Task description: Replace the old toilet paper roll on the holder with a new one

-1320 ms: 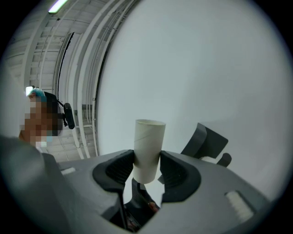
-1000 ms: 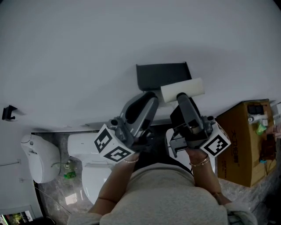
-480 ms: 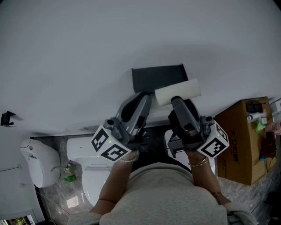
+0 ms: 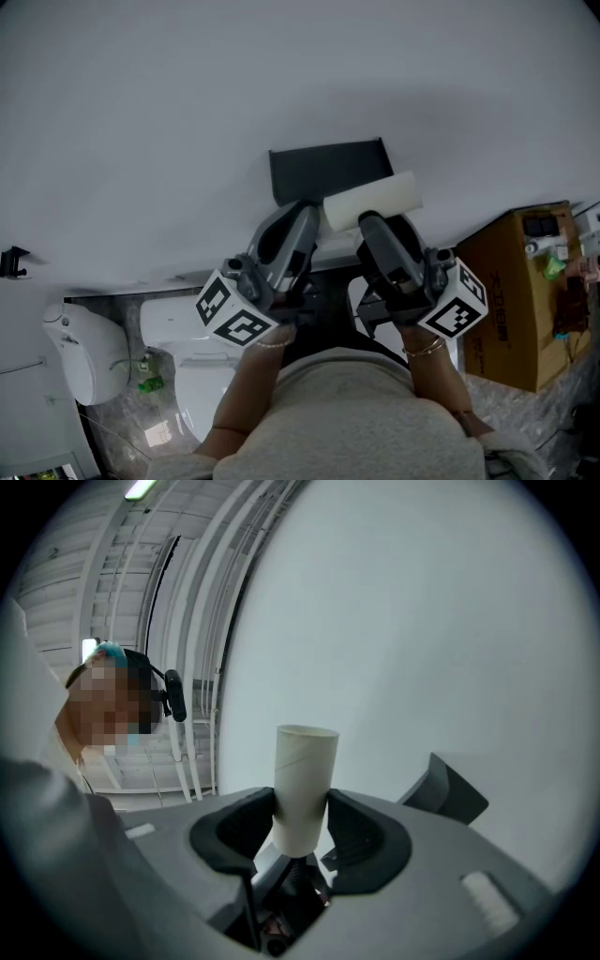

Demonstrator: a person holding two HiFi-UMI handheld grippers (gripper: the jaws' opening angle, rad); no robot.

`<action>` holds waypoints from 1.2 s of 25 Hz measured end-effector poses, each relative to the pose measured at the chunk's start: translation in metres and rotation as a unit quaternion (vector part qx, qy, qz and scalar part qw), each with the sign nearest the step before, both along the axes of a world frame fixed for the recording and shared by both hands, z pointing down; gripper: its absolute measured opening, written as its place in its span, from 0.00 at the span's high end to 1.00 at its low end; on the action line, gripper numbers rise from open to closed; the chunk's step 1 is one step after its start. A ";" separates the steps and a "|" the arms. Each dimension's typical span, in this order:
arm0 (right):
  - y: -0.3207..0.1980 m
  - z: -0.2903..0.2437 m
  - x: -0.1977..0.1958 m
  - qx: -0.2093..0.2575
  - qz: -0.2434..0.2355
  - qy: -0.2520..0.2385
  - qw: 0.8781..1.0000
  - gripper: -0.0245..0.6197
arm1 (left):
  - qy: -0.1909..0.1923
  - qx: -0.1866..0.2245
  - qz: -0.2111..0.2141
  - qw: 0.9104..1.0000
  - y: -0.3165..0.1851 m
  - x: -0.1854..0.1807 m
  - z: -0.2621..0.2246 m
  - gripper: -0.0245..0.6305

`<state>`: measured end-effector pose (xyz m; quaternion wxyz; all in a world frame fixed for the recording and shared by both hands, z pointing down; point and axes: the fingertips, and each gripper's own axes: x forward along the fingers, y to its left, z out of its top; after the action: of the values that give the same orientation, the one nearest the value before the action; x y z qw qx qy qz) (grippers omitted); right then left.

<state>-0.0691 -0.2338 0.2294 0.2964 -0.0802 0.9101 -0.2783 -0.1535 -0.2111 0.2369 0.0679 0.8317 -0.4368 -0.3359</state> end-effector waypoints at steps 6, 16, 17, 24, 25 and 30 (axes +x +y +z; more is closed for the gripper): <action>-0.001 0.003 -0.001 -0.002 -0.001 0.011 1.000 0.68 | 0.004 -0.002 0.001 1.000 0.000 0.002 0.002 0.94; -0.002 0.009 -0.003 -0.014 -0.008 0.020 1.000 0.68 | -0.015 -0.015 0.002 1.000 -0.002 0.004 0.008 0.94; -0.002 0.010 -0.003 -0.015 -0.008 0.022 1.000 0.68 | -0.015 -0.016 0.002 1.000 -0.002 0.004 0.009 0.94; -0.006 0.015 -0.003 -0.026 -0.010 0.030 0.999 0.68 | -0.012 -0.018 0.002 1.000 0.000 0.003 0.009 0.94; -0.006 0.015 -0.003 -0.026 -0.010 0.030 0.999 0.68 | -0.011 -0.017 0.000 1.000 0.000 0.003 0.009 0.94; -0.006 0.015 -0.002 -0.023 -0.009 0.031 0.999 0.68 | -0.012 -0.020 -0.002 1.000 0.001 0.002 0.011 0.94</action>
<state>-0.0712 -0.2398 0.2444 0.2637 -0.0871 0.9130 -0.2990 -0.1511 -0.2104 0.2479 0.0783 0.8335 -0.4457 -0.3171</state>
